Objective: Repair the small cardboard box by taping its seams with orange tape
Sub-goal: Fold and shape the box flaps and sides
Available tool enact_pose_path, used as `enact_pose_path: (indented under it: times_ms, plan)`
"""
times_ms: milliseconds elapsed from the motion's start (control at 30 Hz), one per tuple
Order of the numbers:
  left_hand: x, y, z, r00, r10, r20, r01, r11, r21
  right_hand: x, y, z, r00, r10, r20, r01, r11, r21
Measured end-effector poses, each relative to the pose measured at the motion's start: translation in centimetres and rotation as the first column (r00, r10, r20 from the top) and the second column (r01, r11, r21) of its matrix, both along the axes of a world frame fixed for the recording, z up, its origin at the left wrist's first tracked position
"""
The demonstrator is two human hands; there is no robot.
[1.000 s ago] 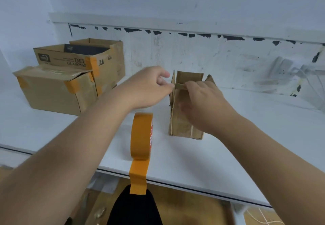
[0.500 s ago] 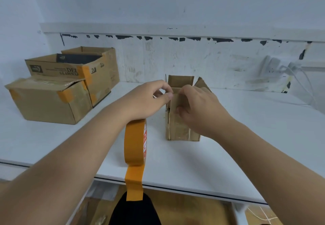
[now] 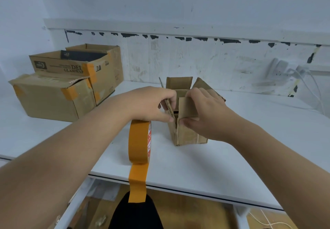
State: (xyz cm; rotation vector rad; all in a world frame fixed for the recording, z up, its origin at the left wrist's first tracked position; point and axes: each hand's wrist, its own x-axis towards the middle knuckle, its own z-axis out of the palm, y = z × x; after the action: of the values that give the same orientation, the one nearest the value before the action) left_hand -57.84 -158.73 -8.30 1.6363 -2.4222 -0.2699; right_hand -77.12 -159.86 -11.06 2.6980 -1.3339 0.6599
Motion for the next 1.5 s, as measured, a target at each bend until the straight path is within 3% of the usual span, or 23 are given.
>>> enact_pose_path:
  times_ms: [533, 867, 1200, 1500]
  plan:
    - [-1.0, -0.7, -0.1, 1.000, -0.001, 0.003, 0.001, 0.999, -0.033, 0.2, 0.0, -0.9, 0.999, -0.013, 0.037, 0.014, 0.999, -0.032]
    - [-0.5, -0.5, -0.3, 0.993, 0.010, -0.114, -0.004, 0.999, 0.050, -0.2, -0.2, -1.8, 0.999, 0.001, 0.047, 0.003, 0.996, -0.091]
    - [-0.8, -0.7, -0.1, 1.000, 0.009, 0.013, -0.008, 0.999, -0.039, -0.3, -0.5, -2.1, 0.993, 0.034, 0.109, -0.029, 0.998, -0.048]
    - [-0.1, -0.9, -0.5, 0.996, 0.034, -0.086, -0.033, 0.999, 0.021, -0.2, -0.4, -2.4, 0.987, 0.081, 0.136, -0.072, 0.995, -0.072]
